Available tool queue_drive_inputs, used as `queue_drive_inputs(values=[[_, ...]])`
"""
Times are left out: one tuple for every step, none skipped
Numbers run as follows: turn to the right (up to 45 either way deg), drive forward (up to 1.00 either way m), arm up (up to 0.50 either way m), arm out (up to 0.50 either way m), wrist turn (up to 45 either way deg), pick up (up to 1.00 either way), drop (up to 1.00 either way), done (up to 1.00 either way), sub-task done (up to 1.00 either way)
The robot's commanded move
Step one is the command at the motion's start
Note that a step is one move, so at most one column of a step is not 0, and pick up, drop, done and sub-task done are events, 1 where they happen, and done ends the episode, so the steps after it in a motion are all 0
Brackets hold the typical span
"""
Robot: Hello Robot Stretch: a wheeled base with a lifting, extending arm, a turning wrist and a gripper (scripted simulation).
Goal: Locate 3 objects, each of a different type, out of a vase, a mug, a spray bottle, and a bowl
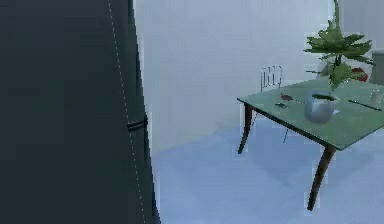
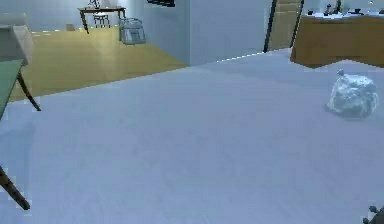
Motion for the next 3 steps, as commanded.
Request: queue_drive_inputs(values=[[24.0,0.0,0.0,0.0,0.0,0.0,0.0,0.0,0.0],[0.0,0.3,0.0,0.0,0.0,0.0,0.0,0.0,0.0],[45.0,0.0,0.0,0.0,0.0,0.0,0.0,0.0,0.0]])
